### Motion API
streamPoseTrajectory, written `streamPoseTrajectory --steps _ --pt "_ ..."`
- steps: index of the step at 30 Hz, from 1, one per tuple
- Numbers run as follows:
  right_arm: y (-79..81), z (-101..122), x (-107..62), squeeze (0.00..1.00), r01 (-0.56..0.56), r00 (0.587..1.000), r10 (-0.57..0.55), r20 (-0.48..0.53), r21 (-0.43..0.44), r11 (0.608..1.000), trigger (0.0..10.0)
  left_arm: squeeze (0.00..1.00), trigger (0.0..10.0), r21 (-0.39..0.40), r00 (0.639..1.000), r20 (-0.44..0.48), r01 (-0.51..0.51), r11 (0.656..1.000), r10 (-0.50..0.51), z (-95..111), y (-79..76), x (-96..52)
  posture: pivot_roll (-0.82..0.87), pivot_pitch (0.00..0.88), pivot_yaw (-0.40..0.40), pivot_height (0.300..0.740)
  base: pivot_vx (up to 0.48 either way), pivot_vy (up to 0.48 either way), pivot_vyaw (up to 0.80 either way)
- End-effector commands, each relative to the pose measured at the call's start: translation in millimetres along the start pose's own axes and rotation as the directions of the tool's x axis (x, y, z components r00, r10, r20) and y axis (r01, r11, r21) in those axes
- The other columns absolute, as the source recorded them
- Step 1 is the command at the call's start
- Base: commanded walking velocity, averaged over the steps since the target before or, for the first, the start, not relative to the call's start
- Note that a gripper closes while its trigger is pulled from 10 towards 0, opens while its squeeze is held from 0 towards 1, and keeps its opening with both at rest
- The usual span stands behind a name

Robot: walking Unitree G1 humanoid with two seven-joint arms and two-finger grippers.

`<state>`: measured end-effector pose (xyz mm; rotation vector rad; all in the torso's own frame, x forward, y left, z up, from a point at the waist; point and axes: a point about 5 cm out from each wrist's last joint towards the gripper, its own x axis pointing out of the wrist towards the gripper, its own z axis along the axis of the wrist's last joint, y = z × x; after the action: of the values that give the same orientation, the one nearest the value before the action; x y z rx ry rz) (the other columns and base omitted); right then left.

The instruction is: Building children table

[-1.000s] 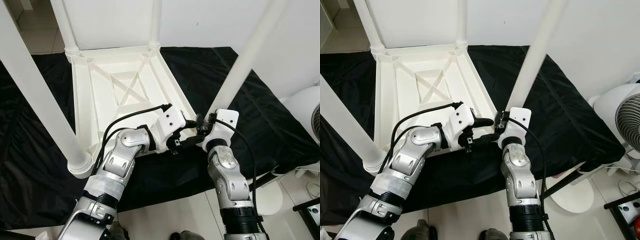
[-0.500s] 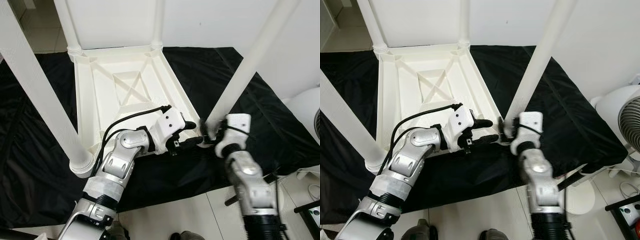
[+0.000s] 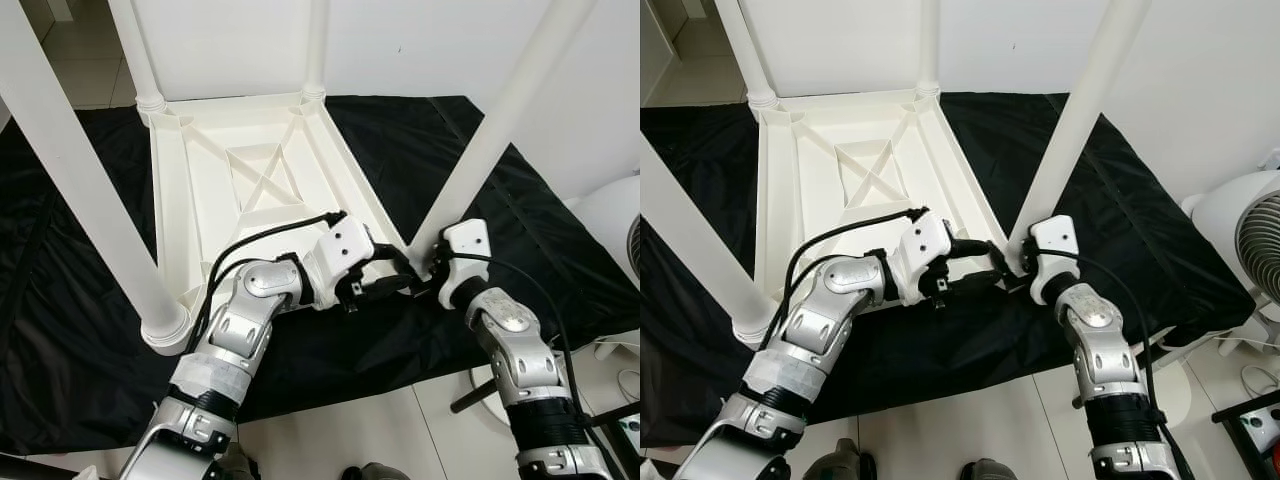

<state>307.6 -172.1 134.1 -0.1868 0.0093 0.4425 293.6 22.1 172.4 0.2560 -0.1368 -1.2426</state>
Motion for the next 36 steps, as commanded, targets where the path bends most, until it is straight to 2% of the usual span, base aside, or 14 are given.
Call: streamPoseTrajectory --steps 1,2,3,4,5,9,10,17,18,19,28,30,34,36 --pt "-1.2 -0.9 0.3 0.00 -0.015 1.000 0.015 -0.002 -0.006 1.000 10.0 0.00 10.0 0.009 0.996 0.004 -0.087 0.996 0.087 2.7 3.9 2.6 0.01 0.000 -0.038 0.740 0.000 0.000 0.00" --pt "-1.7 -0.6 4.7 0.00 -0.035 0.999 0.035 0.002 -0.011 0.999 10.0 0.00 10.0 0.010 0.996 0.005 -0.085 0.996 0.085 3.0 3.6 3.0 0.01 0.000 -0.037 0.740 0.000 0.000 0.00" --pt "-0.9 -1.1 8.4 0.00 -0.061 0.998 0.061 -0.004 -0.036 0.997 3.0 0.00 10.0 0.011 0.996 0.006 -0.084 0.996 0.084 3.2 3.2 3.4 0.02 0.000 -0.039 0.740 0.000 0.000 0.00" --pt "-0.9 -1.1 8.4 0.00 -0.061 0.998 0.061 -0.004 -0.036 0.997 3.0 0.00 10.0 0.011 0.996 0.006 -0.084 0.996 0.084 3.2 3.2 3.4 0.02 0.000 -0.039 0.740 0.000 0.000 0.00" --pt "-0.5 -2.3 11.4 0.00 -0.086 0.996 0.086 -0.010 -0.059 0.995 1.0 0.00 10.0 0.012 0.996 0.007 -0.083 0.996 0.083 3.5 3.0 3.8 0.02 0.000 -0.040 0.740 0.000 0.000 0.00" --pt "-0.7 -5.3 11.0 0.00 -0.085 0.996 0.084 -0.020 -0.052 0.995 1.2 0.00 10.0 0.013 0.996 0.005 -0.090 0.996 0.090 3.4 3.6 3.8 0.02 0.000 -0.042 0.740 0.000 0.000 0.00" --pt "0.2 -7.1 10.0 0.00 -0.086 0.996 0.085 -0.020 -0.042 0.995 0.0 0.00 10.0 0.012 0.996 0.005 -0.092 0.996 0.092 3.1 3.5 3.5 0.02 0.000 -0.041 0.740 0.000 0.000 0.00" --pt "0.3 -14.8 4.7 0.00 -0.053 0.998 0.052 -0.033 -0.008 0.999 0.0 0.00 10.0 0.012 0.996 -0.002 -0.093 0.996 0.093 1.3 3.5 1.4 0.01 0.000 -0.040 0.740 0.000 0.000 0.00" --pt "-0.6 -16.0 4.1 0.00 -0.028 0.999 0.028 -0.041 -0.003 1.000 2.7 0.00 10.0 0.011 0.996 -0.003 -0.093 0.996 0.093 1.3 3.6 1.4 0.01 0.000 -0.041 0.740 0.000 0.000 0.00" --pt "1.4 -15.3 3.3 0.00 -0.006 0.999 0.007 -0.040 0.015 1.000 10.0 0.00 10.0 0.012 0.996 -0.004 -0.093 0.996 0.093 1.2 3.9 1.4 0.01 0.000 -0.043 0.740 0.000 0.000 0.00" --pt "14.6 -9.4 5.7 0.00 0.108 0.994 -0.106 -0.025 0.078 0.991 10.0 0.00 10.0 0.014 0.995 -0.014 -0.101 0.995 0.101 -0.4 4.7 0.1 0.00 0.003 -0.041 0.740 0.000 0.000 0.00" --pt "27.2 -3.1 7.9 0.00 0.297 0.955 -0.294 -0.041 0.145 0.944 10.0 0.00 10.0 0.012 0.995 -0.020 -0.101 0.995 0.102 -1.8 4.3 -1.2 0.01 0.011 -0.042 0.740 0.000 0.000 0.00" --pt "33.1 -0.2 7.0 0.00 0.429 0.903 -0.425 -0.064 0.190 0.883 10.0 0.00 10.0 0.011 0.995 -0.020 -0.101 0.995 0.101 -1.8 4.0 -2.1 0.01 0.016 -0.044 0.740 0.000 0.000 0.00" --pt "38.4 1.2 3.9 0.00 0.539 0.841 -0.533 -0.092 0.222 0.813 10.0 0.00 10.0 0.012 0.994 -0.022 -0.109 0.994 0.109 -1.8 4.6 -3.3 0.02 0.020 -0.049 0.740 0.000 0.000 0.00"
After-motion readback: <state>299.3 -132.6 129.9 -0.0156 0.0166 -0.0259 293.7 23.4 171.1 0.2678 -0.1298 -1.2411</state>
